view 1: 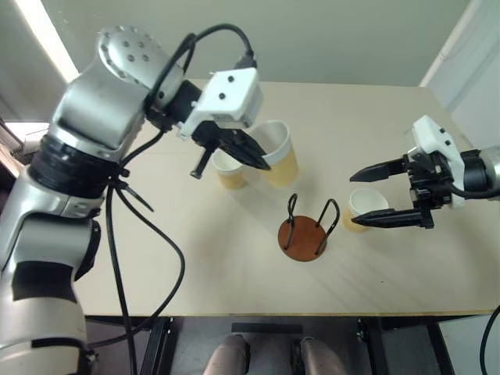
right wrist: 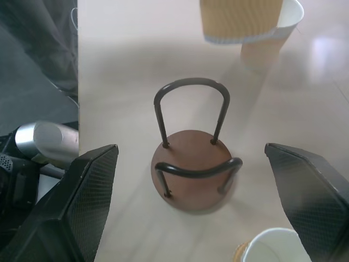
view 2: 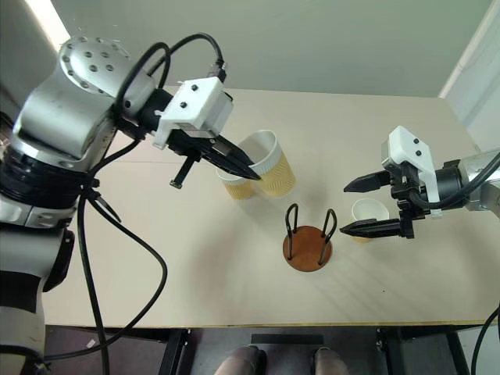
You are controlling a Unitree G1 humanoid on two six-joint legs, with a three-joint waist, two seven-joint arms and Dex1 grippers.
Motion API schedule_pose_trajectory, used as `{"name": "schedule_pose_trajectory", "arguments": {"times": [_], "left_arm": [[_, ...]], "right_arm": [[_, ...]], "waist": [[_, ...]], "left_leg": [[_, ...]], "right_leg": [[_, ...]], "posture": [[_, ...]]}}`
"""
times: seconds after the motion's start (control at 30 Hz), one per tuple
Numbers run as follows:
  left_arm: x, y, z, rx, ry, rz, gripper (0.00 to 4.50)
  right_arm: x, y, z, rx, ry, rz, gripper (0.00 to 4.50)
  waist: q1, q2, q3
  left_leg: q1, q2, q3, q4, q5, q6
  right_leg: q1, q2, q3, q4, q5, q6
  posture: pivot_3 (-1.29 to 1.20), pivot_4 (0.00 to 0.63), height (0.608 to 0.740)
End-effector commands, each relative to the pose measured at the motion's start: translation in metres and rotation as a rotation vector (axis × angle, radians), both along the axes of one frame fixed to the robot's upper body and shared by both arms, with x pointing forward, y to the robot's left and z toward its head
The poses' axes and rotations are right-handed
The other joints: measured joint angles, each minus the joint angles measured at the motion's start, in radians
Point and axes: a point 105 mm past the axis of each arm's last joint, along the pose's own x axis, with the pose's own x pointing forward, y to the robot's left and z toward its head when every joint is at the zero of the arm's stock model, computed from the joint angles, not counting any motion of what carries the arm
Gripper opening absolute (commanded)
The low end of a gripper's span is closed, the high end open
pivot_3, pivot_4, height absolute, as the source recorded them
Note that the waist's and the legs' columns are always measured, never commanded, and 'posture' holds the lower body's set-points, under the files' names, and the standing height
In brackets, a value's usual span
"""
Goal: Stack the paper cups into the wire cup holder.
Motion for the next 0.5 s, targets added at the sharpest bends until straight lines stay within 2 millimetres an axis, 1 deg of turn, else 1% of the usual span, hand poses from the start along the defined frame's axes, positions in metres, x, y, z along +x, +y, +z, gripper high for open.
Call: {"name": "schedule_pose_trajectory", "arguments": {"times": [0.03,0.13,0.23,0.3,0.43,0.5], "left_arm": [[-0.008,-0.013,0.009,0.017,-0.015,-0.096,0.00],[-0.006,-0.026,0.009,0.017,-0.014,-0.135,0.00],[-0.006,-0.037,0.014,0.004,-0.015,-0.170,0.00],[-0.007,-0.043,0.014,0.004,-0.009,-0.190,0.00],[-0.009,-0.049,0.009,0.028,0.000,-0.221,0.00],[-0.011,-0.053,0.005,0.038,0.011,-0.242,0.00]], "right_arm": [[-0.006,-0.006,0.018,-0.006,-0.075,-0.017,4.46],[-0.003,-0.013,0.022,-0.010,-0.100,-0.056,4.46],[-0.002,-0.016,0.025,-0.010,-0.114,-0.079,4.46],[-0.004,-0.016,0.025,-0.011,-0.114,-0.081,4.46],[-0.005,-0.018,0.030,-0.005,-0.131,-0.096,4.46],[-0.004,-0.020,0.042,0.025,-0.171,-0.113,4.46]], "waist": [[0.002,0.000,0.000],[0.008,0.000,0.000],[0.010,0.000,0.000],[0.011,0.000,0.000],[0.012,0.000,0.000],[0.013,0.000,0.000]], "left_leg": [[0.000,0.000,0.000,0.000,0.000,0.000],[-0.002,0.000,0.000,0.001,0.000,0.001],[-0.003,0.000,0.000,0.002,0.000,0.001],[-0.003,0.000,0.000,0.002,0.000,0.002],[-0.004,0.000,0.001,0.002,0.000,0.002],[-0.004,0.000,0.001,0.002,0.000,0.002]], "right_leg": [[0.000,0.000,0.000,0.000,0.000,0.000],[0.000,0.000,0.000,-0.001,0.001,0.002],[0.000,0.000,0.000,-0.002,0.002,0.003],[-0.001,0.000,0.000,-0.002,0.002,0.004],[-0.001,0.000,0.001,-0.002,0.002,0.005],[-0.001,0.000,0.001,-0.002,0.002,0.005]], "posture": [[0.00,0.150,0.740],[0.00,0.150,0.740],[0.00,0.150,0.740],[0.00,0.150,0.740],[0.00,0.150,0.740],[0.00,0.150,0.740]]}}
